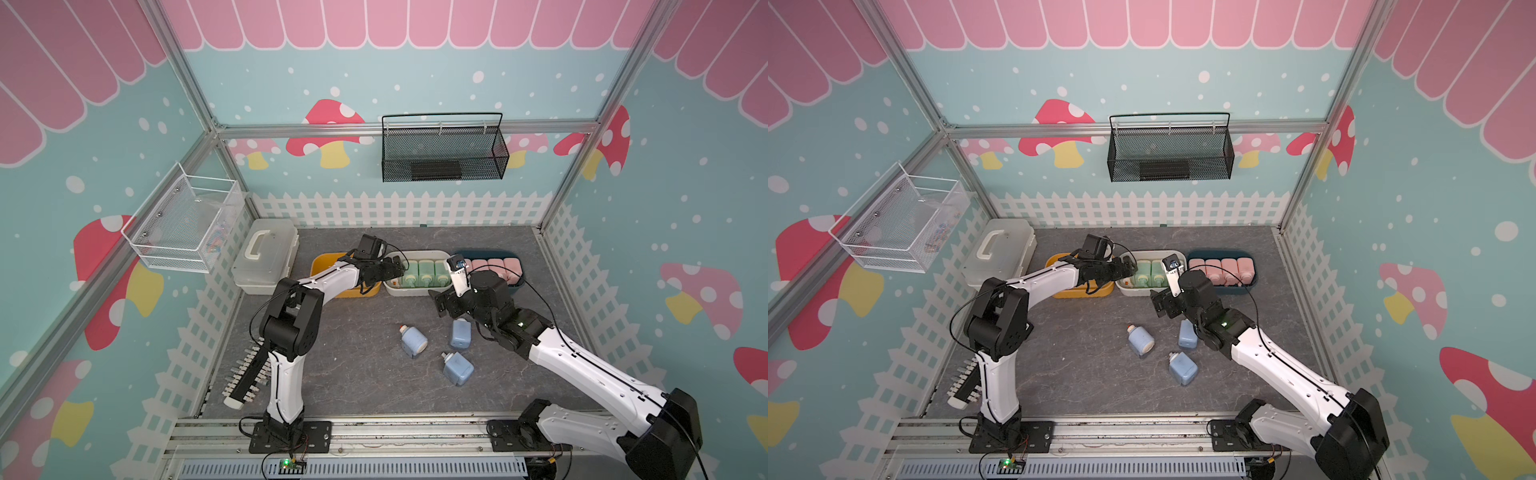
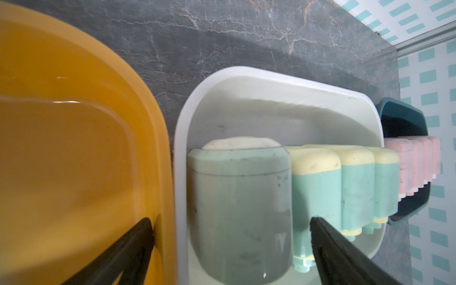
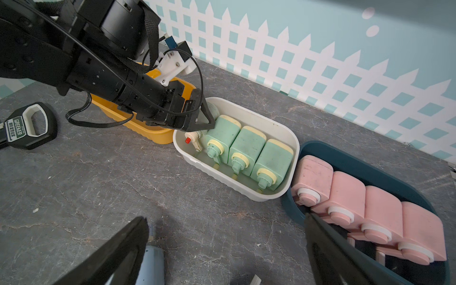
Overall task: Place the pencil sharpeners by color into the storage box
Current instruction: Move the storage box to the center of the board.
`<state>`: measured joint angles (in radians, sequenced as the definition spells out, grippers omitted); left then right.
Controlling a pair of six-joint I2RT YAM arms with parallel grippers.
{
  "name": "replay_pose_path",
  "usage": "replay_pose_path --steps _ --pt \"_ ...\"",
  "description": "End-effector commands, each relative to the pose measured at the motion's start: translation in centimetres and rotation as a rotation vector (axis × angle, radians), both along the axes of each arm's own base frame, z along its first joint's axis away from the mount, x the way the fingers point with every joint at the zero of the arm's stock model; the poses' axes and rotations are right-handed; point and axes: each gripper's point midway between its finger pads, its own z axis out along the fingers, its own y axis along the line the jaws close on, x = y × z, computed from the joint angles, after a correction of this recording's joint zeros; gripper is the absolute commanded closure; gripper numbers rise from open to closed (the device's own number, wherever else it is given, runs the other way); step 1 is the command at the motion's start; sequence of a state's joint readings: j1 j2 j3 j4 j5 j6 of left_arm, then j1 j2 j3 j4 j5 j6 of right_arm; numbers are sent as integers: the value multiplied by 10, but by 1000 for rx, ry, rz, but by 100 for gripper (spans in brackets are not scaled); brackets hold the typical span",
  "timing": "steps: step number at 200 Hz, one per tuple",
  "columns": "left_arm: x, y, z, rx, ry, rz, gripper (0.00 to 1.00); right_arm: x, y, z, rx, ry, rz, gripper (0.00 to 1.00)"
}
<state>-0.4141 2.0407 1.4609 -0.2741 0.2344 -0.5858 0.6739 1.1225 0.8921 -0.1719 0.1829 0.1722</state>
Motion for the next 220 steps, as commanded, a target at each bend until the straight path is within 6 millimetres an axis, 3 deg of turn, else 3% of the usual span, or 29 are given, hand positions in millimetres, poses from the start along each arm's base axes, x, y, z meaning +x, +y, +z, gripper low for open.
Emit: replay_pose_path --steps 1,62,109,145,174,220 --pt "-7 -12 13 -1 -18 -51 1 1 -1 -1 -4 -2 -2 1" --pt "-13 2 40 80 -73 -68 1 4 -1 -12 -15 28 -18 1" --pt "-30 7 56 119 -131 -131 1 0 -3 -18 -36 36 -5 1" --pt "-47 25 77 244 -256 -218 1 -31 16 -51 -79 169 199 1" --pt "-69 18 87 234 -309 -347 1 -59 36 -77 -18 284 347 1" --pt "-93 6 83 212 -341 -474 1 -70 43 -102 -7 356 372 1"
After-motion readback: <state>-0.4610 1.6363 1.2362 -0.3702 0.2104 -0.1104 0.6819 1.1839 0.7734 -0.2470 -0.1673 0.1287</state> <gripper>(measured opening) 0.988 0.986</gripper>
